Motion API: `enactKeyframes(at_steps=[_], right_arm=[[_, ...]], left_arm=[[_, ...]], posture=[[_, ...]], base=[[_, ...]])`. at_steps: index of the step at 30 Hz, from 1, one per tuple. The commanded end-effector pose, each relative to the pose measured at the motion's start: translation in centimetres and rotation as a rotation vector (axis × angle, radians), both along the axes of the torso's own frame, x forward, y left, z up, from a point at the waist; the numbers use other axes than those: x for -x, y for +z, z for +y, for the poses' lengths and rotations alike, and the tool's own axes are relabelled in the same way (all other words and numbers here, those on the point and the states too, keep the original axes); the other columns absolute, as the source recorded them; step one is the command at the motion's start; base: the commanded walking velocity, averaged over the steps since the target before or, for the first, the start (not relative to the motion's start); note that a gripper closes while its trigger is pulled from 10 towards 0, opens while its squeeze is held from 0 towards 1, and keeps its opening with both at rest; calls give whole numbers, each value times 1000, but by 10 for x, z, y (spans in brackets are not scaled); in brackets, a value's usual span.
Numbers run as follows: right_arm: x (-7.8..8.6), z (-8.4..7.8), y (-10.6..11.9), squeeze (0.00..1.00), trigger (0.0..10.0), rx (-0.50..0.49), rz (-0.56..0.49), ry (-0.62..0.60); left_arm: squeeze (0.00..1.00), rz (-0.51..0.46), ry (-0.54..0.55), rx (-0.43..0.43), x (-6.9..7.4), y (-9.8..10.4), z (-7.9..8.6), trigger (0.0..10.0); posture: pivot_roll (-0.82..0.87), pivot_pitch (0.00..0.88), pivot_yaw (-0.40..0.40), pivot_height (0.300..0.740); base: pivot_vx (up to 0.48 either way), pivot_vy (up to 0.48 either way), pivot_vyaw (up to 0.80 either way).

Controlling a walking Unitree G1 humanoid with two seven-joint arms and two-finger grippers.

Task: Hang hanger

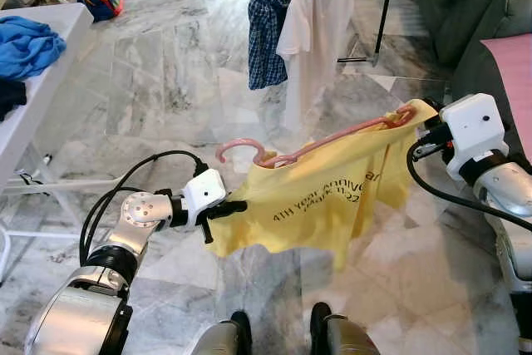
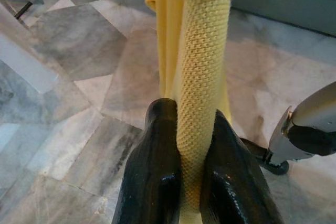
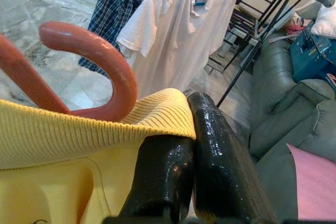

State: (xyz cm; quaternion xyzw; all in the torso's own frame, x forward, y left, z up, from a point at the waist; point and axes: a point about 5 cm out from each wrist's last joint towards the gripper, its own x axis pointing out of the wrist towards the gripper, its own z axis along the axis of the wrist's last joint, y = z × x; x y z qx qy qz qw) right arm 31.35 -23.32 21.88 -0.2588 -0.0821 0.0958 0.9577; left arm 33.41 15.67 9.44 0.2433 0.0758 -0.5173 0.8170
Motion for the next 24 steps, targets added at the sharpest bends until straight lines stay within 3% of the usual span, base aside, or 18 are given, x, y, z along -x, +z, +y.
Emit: enactKeyframes(at_steps=[1, 7, 14, 16, 17, 19, 24], right_arm=[[-2, 7, 14, 0, 0, -8, -59, 23], [-6, 19, 30, 0, 0, -8, -128, 81], [-3, 42, 47, 0, 0, -35, -161, 189], [-3, 42, 47, 0, 0, -35, -161, 189], [0, 53, 53, 0, 0, -36, -159, 262], [3, 57, 51, 0, 0, -8, -136, 306], [10, 58, 41, 0, 0, 9, -96, 340]], left_arm=[[0, 48, 0, -43, 7, -10, 12, 0], [0, 101, -31, -63, 12, -17, 10, 0], [0, 141, -17, -176, 16, -31, 11, 0], [0, 141, -17, -176, 16, -31, 11, 0], [0, 131, 36, -202, 13, -32, 12, 0], [0, 121, 92, -196, 9, -31, 13, 0], [0, 127, 180, -196, 4, -30, 20, 0]], posture=[[-89, 256, 118, 740], [-93, 256, 119, 740], [-101, 257, 114, 740], [-101, 257, 114, 740], [-103, 256, 111, 740], [-102, 256, 110, 740], [-100, 259, 111, 740]], base=[[0, 0, 0], [0, 0, 0], [0, 0, 0], [0, 0, 0], [0, 0, 0], [0, 0, 0], [0, 0, 0]])
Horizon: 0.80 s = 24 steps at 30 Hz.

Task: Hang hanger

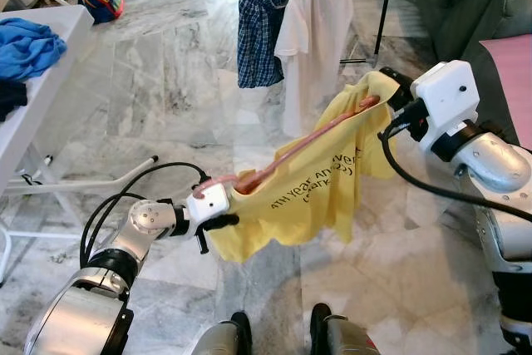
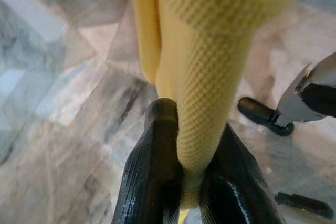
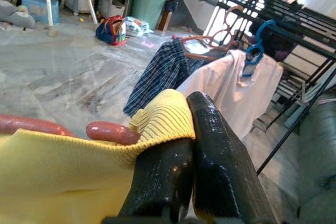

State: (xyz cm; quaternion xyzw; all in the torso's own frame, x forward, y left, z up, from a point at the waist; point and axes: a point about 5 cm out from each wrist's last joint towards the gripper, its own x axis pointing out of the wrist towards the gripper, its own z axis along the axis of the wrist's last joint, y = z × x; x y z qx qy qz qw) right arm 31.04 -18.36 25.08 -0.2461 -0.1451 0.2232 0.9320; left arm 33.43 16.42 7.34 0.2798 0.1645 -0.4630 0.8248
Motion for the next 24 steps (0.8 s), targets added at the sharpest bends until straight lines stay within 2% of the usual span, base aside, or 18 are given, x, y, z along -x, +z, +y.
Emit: enactKeyframes(at_steps=[1, 4, 8, 10, 12, 13, 14, 18, 20, 23, 24], right_arm=[[11, 11, 6, 0, 0, -1, -26, 85], [13, 7, -5, 0, 0, 33, 5, 64], [15, -7, -17, 0, 0, 59, 37, -9], [15, -27, -25, 0, 0, 71, 47, -142], [15, -40, -28, 0, 0, 39, 48, -234], [15, -40, -28, 0, 0, 39, 48, -234], [16, -50, -30, 0, 0, 61, 35, -305], [19, -64, -35, 0, 0, 158, 23, -404], [20, -66, -37, 0, 0, 173, 17, -427], [19, -72, -34, 0, 0, 142, 4, -484], [19, -72, -34, 0, 0, 142, 4, -484]], left_arm=[[0, 59, 63, -60, 6, -12, 16, 0], [0, 75, 126, -80, 6, -16, 22, 0], [0, 55, 221, -80, 3, -15, 29, 0], [0, 5, 309, -31, -4, -6, 34, 0], [0, -50, 375, -12, -10, 1, 38, 0], [0, -50, 375, -12, -10, 1, 38, 0], [0, -85, 407, -3, -13, 6, 40, 0], [0, -120, 423, -6, -17, 12, 42, 0], [0, -130, 396, -20, -18, 13, 40, 0], [0, -184, 258, -98, -20, 20, 30, 0], [0, -184, 258, -98, -20, 20, 30, 0]], posture=[[-100, 260, 111, 740], [-101, 261, 112, 740], [-102, 266, 114, 740], [-103, 266, 116, 740], [-104, 266, 119, 740], [-104, 266, 119, 740], [-108, 267, 120, 740], [-112, 268, 124, 740], [-112, 269, 126, 740], [-116, 270, 130, 740], [-116, 270, 130, 740]], base=[[0, 0, 0], [0, 0, 0], [0, 0, 0], [0, 0, 0], [0, 0, 0], [0, 0, 0], [0, 0, 0], [0, 0, 0], [0, 0, 0], [0, 0, 0], [0, 0, 0]])
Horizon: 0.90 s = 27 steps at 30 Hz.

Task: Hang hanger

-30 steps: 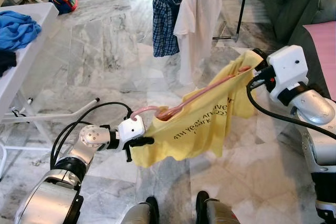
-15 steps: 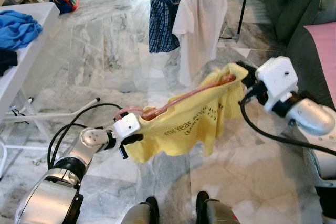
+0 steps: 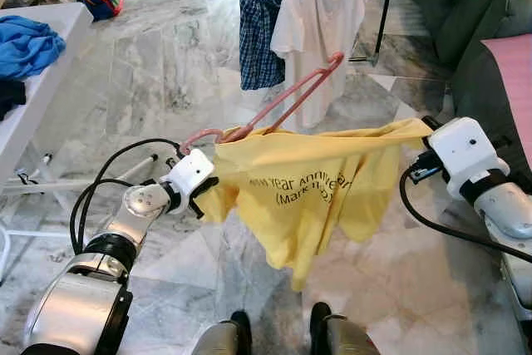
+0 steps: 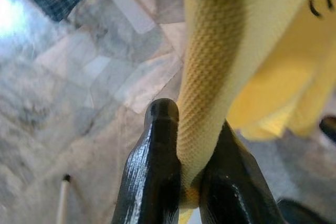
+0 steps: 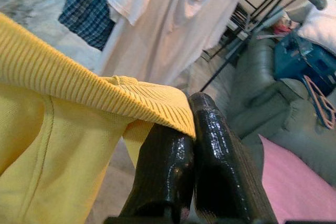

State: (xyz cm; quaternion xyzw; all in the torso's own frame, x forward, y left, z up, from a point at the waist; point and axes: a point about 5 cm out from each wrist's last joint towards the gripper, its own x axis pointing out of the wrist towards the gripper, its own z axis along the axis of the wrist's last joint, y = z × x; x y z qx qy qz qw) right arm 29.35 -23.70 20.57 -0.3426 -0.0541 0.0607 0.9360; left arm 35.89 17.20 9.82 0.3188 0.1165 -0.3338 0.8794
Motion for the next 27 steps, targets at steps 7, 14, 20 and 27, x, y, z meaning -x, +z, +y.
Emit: enactKeyframes(at_steps=[7, 14, 20, 27], right_arm=[[-5, -17, 11, 0, 0, -71, -59, -101], [-17, -11, 23, 0, 0, -88, -86, -74], [-22, -6, 32, 0, 0, -95, -107, -39], [-16, 12, 54, 0, 0, -90, -198, 86]], left_arm=[[0, 5, -200, -42, 10, 2, 3, 0], [0, 119, -402, -44, 26, -9, -4, 0], [0, 234, -433, -113, 36, -25, 2, 0], [0, 330, -368, -187, 41, -39, 12, 0]], posture=[[-116, 273, 133, 740], [-114, 278, 132, 740], [-111, 277, 133, 740], [-119, 276, 138, 740]], base=[[0, 0, 0], [0, 0, 0], [0, 0, 0], [0, 0, 0]])
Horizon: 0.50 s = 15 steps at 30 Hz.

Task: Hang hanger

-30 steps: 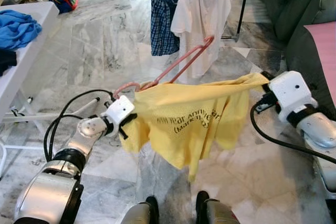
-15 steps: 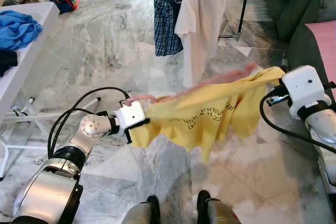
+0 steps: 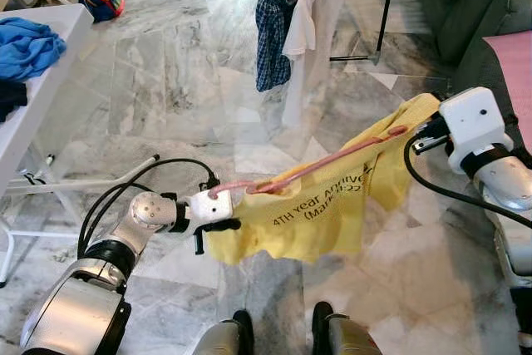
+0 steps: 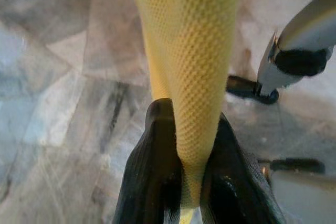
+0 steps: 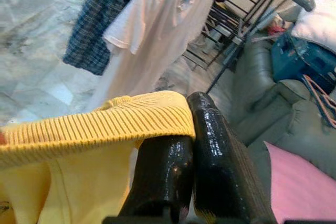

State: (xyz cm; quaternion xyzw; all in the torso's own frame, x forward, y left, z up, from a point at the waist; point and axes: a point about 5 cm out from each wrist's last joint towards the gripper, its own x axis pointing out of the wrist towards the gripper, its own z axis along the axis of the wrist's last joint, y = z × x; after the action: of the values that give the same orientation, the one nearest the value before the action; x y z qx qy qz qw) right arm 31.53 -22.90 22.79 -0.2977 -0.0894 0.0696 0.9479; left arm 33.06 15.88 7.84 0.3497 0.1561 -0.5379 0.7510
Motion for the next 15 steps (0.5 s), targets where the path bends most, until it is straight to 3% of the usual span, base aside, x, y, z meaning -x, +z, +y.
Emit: enactKeyframes(at_steps=[1, 4, 7, 10, 15], right_arm=[[5, 4, 32, 0, 0, 3, -146, 34], [10, 17, 51, 0, 0, -8, -213, 111], [12, 23, 55, 0, 0, -21, -227, 153], [18, 41, 59, 0, 0, -24, -235, 263], [23, 59, 45, 0, 0, 81, -161, 375]], left_arm=[[0, 96, 58, -100, 13, -20, 26, 0], [0, 149, 90, -136, 16, -26, 30, 0], [0, 157, 84, -152, 16, -27, 30, 0], [0, 179, 87, -173, 18, -30, 31, 0], [0, 198, 95, -205, 18, -32, 33, 0]], posture=[[-119, 276, 138, 740], [-123, 277, 138, 740], [-122, 276, 138, 740], [-121, 276, 139, 740], [-121, 277, 140, 740]], base=[[0, 0, 0], [0, 0, 0], [0, 0, 0], [0, 0, 0], [0, 0, 0]])
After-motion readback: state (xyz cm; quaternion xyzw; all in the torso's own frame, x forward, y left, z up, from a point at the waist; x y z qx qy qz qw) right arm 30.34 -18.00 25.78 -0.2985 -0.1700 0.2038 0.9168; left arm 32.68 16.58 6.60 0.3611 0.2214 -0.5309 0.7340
